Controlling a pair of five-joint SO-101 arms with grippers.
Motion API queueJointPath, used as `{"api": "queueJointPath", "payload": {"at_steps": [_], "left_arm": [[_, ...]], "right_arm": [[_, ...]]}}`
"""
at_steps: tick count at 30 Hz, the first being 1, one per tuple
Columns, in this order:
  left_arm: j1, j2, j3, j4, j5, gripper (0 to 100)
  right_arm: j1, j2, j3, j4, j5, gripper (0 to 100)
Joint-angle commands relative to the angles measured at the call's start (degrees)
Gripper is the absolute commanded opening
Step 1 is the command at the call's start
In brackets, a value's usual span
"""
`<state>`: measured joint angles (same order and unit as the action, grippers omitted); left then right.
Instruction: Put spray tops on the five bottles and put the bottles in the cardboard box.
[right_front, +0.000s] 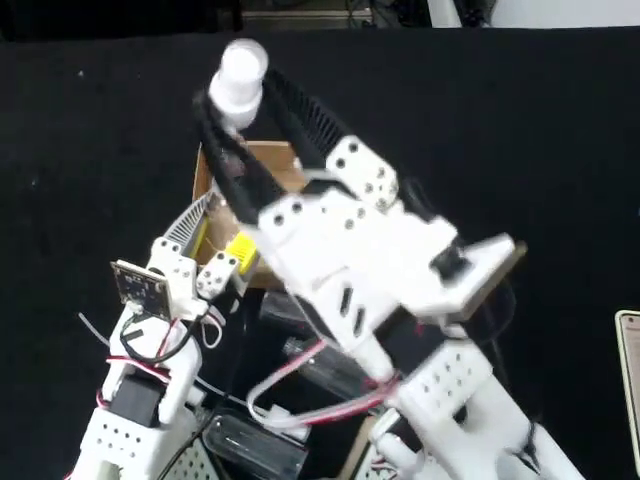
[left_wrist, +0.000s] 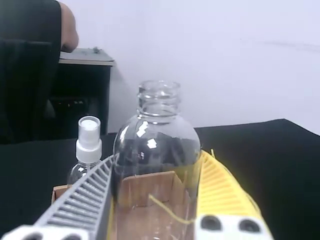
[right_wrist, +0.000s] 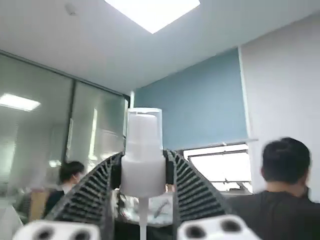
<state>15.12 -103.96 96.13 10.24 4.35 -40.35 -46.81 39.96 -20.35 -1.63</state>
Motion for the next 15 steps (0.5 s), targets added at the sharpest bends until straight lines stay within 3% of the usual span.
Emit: {"api": "queueJointPath", "payload": {"at_steps": [1,15], "left_arm": [[0.92,-0.53,1.27,-1.67,-0.35,3],[0.92,-0.53,1.27,-1.67,-0.35,3]], "right_arm": [[2.29,5.32,-3.91,-1.14,-0.09,1.1],[2.37,9.36,-4.44,-0.62,0.35,1.1]]}}
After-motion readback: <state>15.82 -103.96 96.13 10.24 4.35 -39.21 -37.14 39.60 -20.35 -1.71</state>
